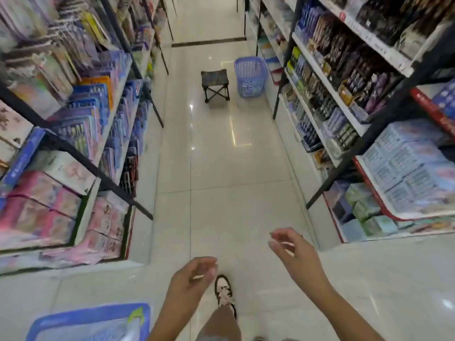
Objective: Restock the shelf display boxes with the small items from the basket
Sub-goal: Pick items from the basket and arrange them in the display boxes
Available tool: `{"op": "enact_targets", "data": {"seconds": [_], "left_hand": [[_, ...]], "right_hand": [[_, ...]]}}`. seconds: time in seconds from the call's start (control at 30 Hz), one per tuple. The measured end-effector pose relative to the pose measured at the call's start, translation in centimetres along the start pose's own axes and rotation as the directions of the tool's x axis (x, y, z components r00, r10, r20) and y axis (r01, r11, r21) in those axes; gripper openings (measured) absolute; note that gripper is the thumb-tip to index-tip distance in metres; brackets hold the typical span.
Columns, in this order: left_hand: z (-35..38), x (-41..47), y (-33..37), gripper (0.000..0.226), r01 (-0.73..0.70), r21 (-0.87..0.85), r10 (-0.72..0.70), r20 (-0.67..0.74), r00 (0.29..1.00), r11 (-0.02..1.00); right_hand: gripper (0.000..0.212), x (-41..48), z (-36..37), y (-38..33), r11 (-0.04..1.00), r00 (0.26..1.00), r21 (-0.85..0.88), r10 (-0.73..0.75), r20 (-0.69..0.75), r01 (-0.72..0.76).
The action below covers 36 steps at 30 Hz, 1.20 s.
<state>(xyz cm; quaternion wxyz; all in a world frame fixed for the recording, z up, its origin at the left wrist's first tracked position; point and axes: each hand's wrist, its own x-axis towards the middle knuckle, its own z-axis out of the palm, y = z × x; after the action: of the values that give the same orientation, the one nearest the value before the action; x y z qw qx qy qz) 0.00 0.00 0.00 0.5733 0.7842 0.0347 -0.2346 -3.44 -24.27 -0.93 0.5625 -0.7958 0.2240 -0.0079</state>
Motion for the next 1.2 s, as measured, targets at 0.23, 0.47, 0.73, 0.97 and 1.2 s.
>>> {"op": "enact_targets", "data": {"seconds": [0.23,0.47,0.73,0.97,1.2], "left_hand": [[-4.4,11.5,3.6,0.014,-0.048,-0.013,0.048,0.012,0.999,0.999],[-5.2,23.6,8.8,0.016,-0.106,0.024,0.103,0.125,0.987,0.994],[-5.4,35.9,12.7,0.018,-0.057,-0.014,0.059,0.097,0.994,0.998],[-7.7,45.8,17.3,0.016,-0.043,-0.033,0.040,-0.077,0.996,0.999],[-10.3,58.7,22.0,0.014,-0.069,0.031,0.069,0.001,0.998,0.997]], "right_hand": [[0.008,8.8,2.6,-2.8,0.994,0.995,0.038,0.101,0.012,-0.101],[0.009,15.4,1.1,-2.7,0.976,0.969,0.023,0.217,-0.117,-0.216],[0.008,30.4,1.9,-5.7,0.977,0.976,-0.002,0.211,-0.056,-0.211],[0.008,47.2,3.3,-14.5,0.998,0.994,0.040,0.049,0.096,-0.053],[0.009,60.8,6.4,-19.2,0.999,0.993,0.034,-0.013,0.119,0.009]]}}
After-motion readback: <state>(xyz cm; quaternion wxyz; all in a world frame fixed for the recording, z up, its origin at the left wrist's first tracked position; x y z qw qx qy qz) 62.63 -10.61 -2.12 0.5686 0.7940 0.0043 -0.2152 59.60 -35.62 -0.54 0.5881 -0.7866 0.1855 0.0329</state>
